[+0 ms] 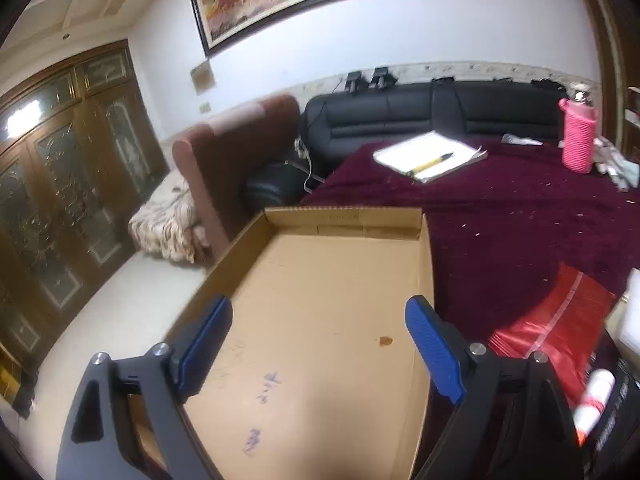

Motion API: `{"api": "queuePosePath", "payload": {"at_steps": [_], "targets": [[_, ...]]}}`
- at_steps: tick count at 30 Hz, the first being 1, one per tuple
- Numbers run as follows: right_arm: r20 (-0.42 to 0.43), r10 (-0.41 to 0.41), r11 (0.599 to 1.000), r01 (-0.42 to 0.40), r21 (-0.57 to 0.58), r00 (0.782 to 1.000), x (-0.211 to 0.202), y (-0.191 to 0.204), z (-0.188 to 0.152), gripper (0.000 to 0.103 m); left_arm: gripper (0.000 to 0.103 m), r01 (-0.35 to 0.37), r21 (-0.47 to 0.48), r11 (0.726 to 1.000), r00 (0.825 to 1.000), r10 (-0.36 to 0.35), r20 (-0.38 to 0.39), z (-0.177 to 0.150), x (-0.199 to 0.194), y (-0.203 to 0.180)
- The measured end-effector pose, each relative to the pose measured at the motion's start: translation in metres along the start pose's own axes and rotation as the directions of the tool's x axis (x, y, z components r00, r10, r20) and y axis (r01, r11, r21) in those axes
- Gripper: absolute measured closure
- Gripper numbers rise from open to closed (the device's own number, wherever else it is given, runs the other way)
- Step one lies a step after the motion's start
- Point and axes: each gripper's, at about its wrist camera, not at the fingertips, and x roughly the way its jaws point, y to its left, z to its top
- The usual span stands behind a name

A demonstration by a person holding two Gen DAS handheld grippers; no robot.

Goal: Organize objects
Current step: 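Move the left tool over the cardboard tray, then grasp the red packet with the left tool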

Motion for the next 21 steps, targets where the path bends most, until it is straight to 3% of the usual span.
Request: {"api": "queuePosePath", "payload": {"at_steps": [2, 5, 6, 9, 13, 15, 17, 18, 19, 21], "targets": [[-0.012, 0.012, 0.999, -0.012, 0.036, 1.000, 0.000, -0.008, 0.003, 0.000, 0.015, -0.009, -0.004, 1.000, 0.995, 0.009, -0.101, -0.001, 0.013, -0.003], [-0.020, 0.054, 0.997, -0.053, 0.060, 0.998, -0.002, -0.007, 0.003, 0.000, 0.015, -0.059, 0.046, 0.997, 0.993, 0.063, -0.096, -0.010, 0.001, -0.001], [0.000, 0.039, 0.998, -0.039, 0.045, 0.999, -0.006, -0.003, 0.003, 0.000, 0.015, -0.066, 0.076, 0.995, 0.989, 0.075, -0.127, -0.020, -0.005, 0.000], [0.019, 0.019, 1.000, -0.019, 0.014, 1.000, -0.012, 0.002, 0.005, 0.000, 0.015, -0.031, 0.104, 0.994, 0.981, 0.050, -0.186, -0.050, -0.031, 0.005], [0.054, 0.007, 1.000, -0.008, 0.009, 0.999, -0.021, 0.003, 0.007, 0.000, 0.015, 0.001, 0.117, 0.993, 0.988, 0.017, -0.153, -0.063, -0.070, 0.014], [0.074, -0.015, 1.000, 0.016, -0.013, 0.997, -0.024, 0.003, 0.008, 0.000, 0.015, 0.048, 0.090, 0.995, 0.997, -0.042, -0.072, -0.046, -0.097, 0.016], [0.085, -0.022, 0.999, 0.025, -0.026, 0.996, -0.027, 0.003, 0.009, 0.000, 0.012, 0.121, 0.106, 0.987, 0.993, -0.120, -0.016, -0.030, -0.113, 0.007], [0.088, -0.024, 0.999, 0.026, -0.029, 0.996, -0.027, 0.003, 0.010, 0.000, 0.010, 0.230, 0.136, 0.963, 0.973, -0.228, -0.033, -0.018, -0.116, -0.003], [0.093, -0.026, 0.999, 0.030, -0.033, 0.995, -0.027, 0.002, 0.010, 0.000, 0.009, 0.346, 0.182, 0.920, 0.938, -0.333, -0.099, -0.005, -0.112, -0.019], [0.101, -0.045, 0.997, 0.051, -0.050, 0.994, -0.027, 0.002, 0.011, 0.000, 0.009, 0.447, 0.259, 0.856, 0.892, -0.407, -0.195, 0.012, -0.097, -0.050]]}}
